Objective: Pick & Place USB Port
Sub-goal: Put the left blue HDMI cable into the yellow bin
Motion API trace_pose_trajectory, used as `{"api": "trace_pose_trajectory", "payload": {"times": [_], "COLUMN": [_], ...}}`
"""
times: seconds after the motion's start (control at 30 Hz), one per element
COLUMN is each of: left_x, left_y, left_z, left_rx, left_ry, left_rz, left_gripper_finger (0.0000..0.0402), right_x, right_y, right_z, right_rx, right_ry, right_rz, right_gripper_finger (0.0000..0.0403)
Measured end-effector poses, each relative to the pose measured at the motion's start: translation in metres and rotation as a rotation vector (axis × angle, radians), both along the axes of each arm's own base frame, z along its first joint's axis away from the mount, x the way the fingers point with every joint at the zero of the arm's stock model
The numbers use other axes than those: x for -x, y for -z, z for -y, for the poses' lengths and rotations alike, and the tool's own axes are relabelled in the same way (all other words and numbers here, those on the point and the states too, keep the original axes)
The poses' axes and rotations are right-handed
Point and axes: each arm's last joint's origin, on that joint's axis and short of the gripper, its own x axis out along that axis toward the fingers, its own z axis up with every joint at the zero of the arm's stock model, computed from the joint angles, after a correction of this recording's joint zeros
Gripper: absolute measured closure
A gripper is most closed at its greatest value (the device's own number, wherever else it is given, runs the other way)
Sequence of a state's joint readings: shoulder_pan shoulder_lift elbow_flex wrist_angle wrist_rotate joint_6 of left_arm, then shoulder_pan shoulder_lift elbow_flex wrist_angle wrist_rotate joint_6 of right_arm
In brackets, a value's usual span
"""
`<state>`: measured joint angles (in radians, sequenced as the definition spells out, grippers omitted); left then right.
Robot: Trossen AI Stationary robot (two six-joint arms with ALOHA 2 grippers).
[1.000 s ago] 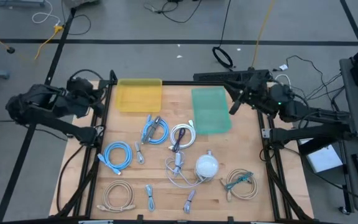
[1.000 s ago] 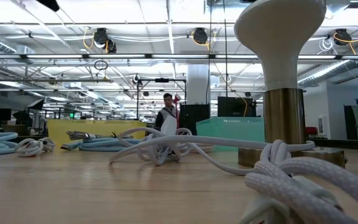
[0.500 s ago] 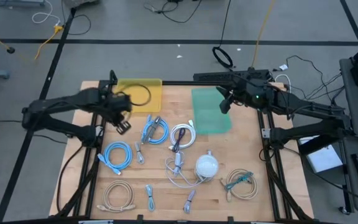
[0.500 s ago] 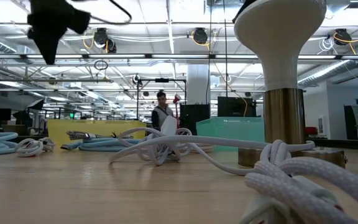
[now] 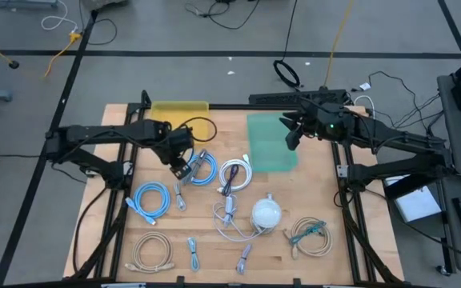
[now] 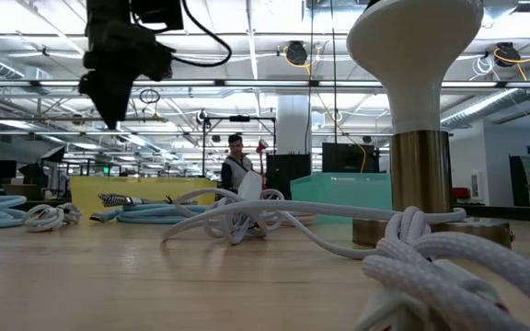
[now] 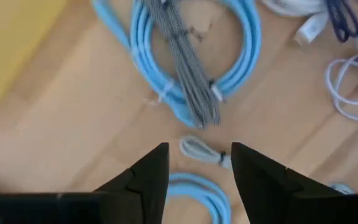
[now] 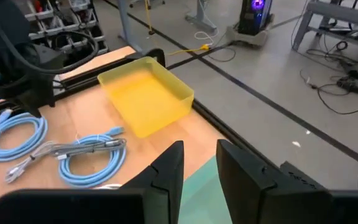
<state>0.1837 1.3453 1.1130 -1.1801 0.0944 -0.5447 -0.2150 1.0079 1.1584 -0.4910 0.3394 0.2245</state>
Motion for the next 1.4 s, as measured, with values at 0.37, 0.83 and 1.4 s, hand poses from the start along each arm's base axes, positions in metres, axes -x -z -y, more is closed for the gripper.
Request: {"api": "trace_pose_trajectory", "payload": {"times": [0.37, 0.83, 1.4], "left_x": [0.018, 0.077, 0.097], "left_y": [0.005, 0.069, 0.120], "left_z": [0.035, 0.102, 0.101], "left_rx": [0.032, -0.166, -0.199], "left_ry": [0.287, 0.421, 0.176], "left_rz": [-0.171, -0.187, -0.194], "left_gripper_finger": [0.0240, 0.0243, 0.0243], "right_x": [0.000, 0.001, 0.001], "right_y": [0.002, 0.004, 0.004], "right_z": [-0.001, -0.001, -0.002], "right_rx": [-0.015, -0.022, -0.044], "right_ry": [-0.033, -0.030, -0.049], "right_rz": [-0.016, -0.043, -0.032], "right_gripper_finger": [0.0308, 0.0309, 0.0308]}}
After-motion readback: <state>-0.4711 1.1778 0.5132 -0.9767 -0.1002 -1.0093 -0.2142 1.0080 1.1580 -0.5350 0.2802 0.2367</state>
